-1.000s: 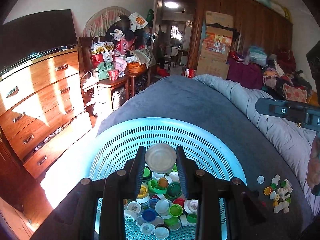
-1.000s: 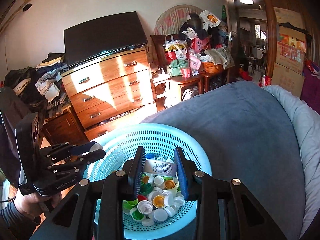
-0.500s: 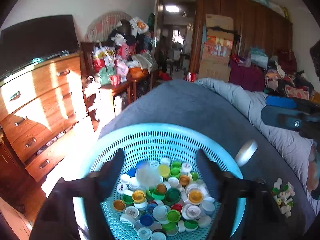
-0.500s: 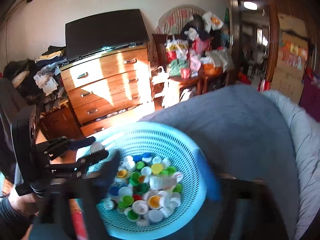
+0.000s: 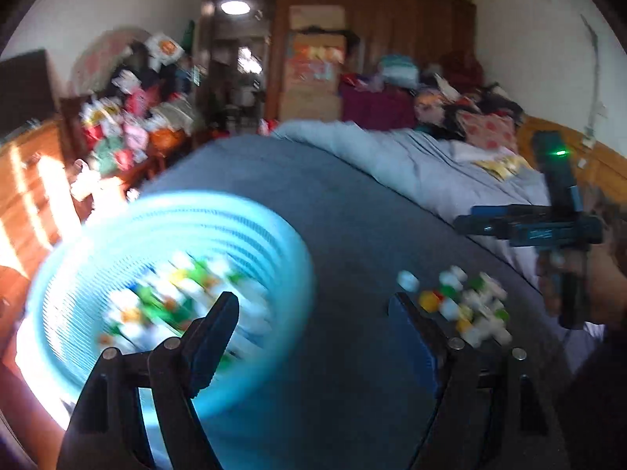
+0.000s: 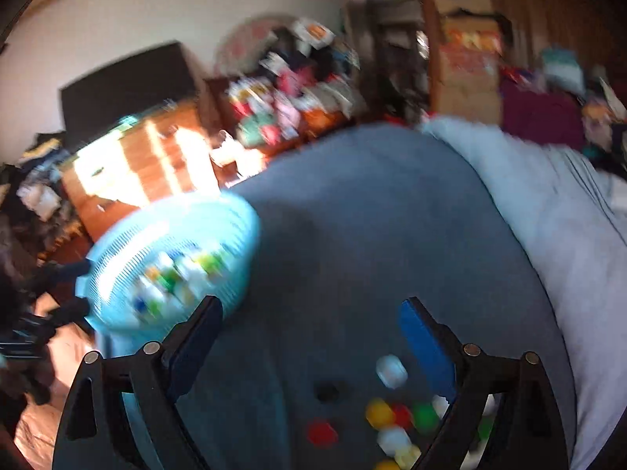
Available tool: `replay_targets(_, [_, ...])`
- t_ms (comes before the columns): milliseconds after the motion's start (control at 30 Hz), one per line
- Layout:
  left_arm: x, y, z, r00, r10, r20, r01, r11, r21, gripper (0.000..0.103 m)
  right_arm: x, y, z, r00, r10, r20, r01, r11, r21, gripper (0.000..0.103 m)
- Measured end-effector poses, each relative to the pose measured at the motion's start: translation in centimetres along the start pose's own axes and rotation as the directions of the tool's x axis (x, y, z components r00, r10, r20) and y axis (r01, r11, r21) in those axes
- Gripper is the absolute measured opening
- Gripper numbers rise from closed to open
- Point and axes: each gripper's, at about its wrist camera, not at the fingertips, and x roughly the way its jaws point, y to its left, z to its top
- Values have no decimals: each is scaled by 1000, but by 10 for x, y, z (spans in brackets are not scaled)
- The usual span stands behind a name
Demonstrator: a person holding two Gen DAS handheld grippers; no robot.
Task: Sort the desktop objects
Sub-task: 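Move both open tools back to the cap pile, then grasp a black cap with the left tool while the right grasps a red cap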
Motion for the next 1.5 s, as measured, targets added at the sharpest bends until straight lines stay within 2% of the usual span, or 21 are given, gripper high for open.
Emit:
replay_targets(100, [35,-24,-36,992,-38,-118,37,999,-13,80,20,-25,-55,992,14,-125,-9,999,41,79])
replay_targets(133, [45,-30,-44,989,-45,-143,43,999,-17,80,30,-28,-71,983,40,-180,-29,998,61,75])
replay_targets(167, [53,-33,-51,986,-46,-163,42,999,-23,80,45,-29,-85,963,85,-254,-63,994,93,74])
replay_targets(233, [68,-37,-60,979,-43,-197,35,998,-43,80,61,-19,-98,947,111,-303,-98,994,57,71])
replay_targets(333, [75,-37,-62,978,-36,-205,28,999,-41,80,84,-5,-114,926,77,-369,-93,995,-26,71])
replay_targets(500, [81,-28,-62,976,-25,-217,13,998,-57,80,105,0,-118,917,62,-395,-95,993,-64,70])
replay_targets(567, [80,-28,-63,975,-23,-223,10,998,-59,80,116,-8,-124,902,40,-429,-70,996,-56,60])
replay_targets(600, [82,-26,-60,974,-25,-225,12,998,-60,80,117,-12,-126,901,44,-432,-70,997,-43,58])
replay_targets(633, [83,-27,-60,974,-28,-224,15,998,-60,80,117,-9,-124,898,45,-437,-70,997,-40,40])
replay_targets(667, [84,-28,-59,974,-32,-224,20,998,-59,80,113,-9,-120,897,52,-440,-77,996,-40,32])
replay_targets(767, [94,-43,-56,972,-43,-231,40,999,-19,80,90,-12,-106,913,45,-406,-68,997,-41,32])
replay_targets(833, [103,-54,-50,973,-55,-223,63,998,27,80,61,-17,-89,940,26,-340,-46,998,-50,32])
replay_targets(900, [119,-68,-42,974,-74,-214,92,993,74,80,19,-34,-68,972,8,-235,-13,1000,-20,32])
replay_targets(967, [143,-79,-31,973,-96,-209,118,988,95,80,-21,-57,-57,991,-29,-133,34,999,32,32])
replay_targets(1067, [180,-91,-18,971,-118,-208,142,984,108,80,-54,-90,-59,998,-43,-43,50,982,184,32])
replay_targets(1133, [204,-97,-16,970,-96,-223,128,983,132,80,-65,-104,-66,998,-58,-24,62,962,267,33])
replay_targets(1267, [239,-101,-19,954,-70,-291,120,980,158,79,-74,-117,-62,996,-93,6,86,946,312,33])
replay_targets(1400, [248,-99,-20,948,-41,-316,94,984,153,62,-78,-119,-53,997,-72,35,57,946,320,33])
replay_targets(1433, [249,-100,-20,948,-37,-318,92,983,159,43,-74,-115,-52,997,-67,41,51,947,317,33])
replay_targets(1467, [249,-101,-19,947,-30,-321,88,982,166,32,-75,-114,-52,997,-63,45,46,949,313,33])
replay_targets(1500, [249,-103,-19,946,-25,-322,87,980,179,30,-75,-114,-52,997,-60,47,42,950,310,33])
